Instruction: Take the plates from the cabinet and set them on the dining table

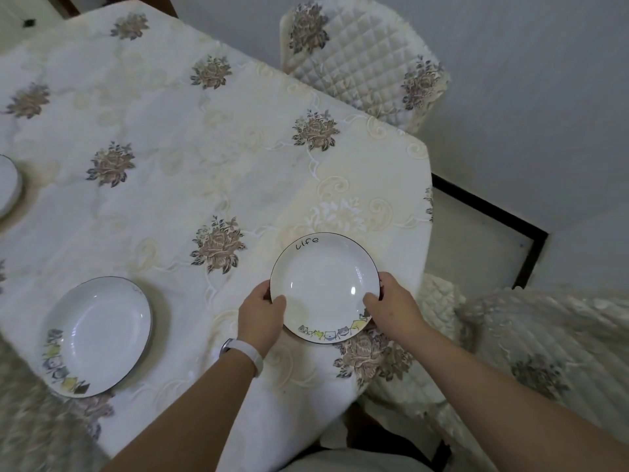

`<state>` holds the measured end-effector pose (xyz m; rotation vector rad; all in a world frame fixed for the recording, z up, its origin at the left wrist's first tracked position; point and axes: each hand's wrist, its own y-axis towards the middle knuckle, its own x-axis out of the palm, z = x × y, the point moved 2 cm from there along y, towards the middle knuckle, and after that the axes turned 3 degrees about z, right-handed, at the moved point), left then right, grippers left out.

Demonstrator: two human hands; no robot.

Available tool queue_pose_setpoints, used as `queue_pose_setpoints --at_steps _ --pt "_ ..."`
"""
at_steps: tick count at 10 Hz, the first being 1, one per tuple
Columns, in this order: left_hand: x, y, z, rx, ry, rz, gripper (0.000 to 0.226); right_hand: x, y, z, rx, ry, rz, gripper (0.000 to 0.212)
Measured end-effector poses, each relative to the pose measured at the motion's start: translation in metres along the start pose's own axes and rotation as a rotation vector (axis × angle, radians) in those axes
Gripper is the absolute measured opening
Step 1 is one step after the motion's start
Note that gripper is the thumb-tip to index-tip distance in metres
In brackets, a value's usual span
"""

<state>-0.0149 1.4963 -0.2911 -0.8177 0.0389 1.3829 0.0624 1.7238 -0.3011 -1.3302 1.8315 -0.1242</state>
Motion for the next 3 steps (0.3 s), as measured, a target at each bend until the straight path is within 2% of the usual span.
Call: queue_pose_setpoints --at_steps 1,3 --pt "-0.013 0.003 0.004 0.008 -0.011 -0.016 0.025 -0.01 -0.004 -0.006 -0.003 -0.035 0.073 0.035" --pt "-0.055 0.01 0.027 0.353 0.425 -0.133 0.045 -0.042 -0.024 -0.04 -0.156 -0.139 0.214 0.042"
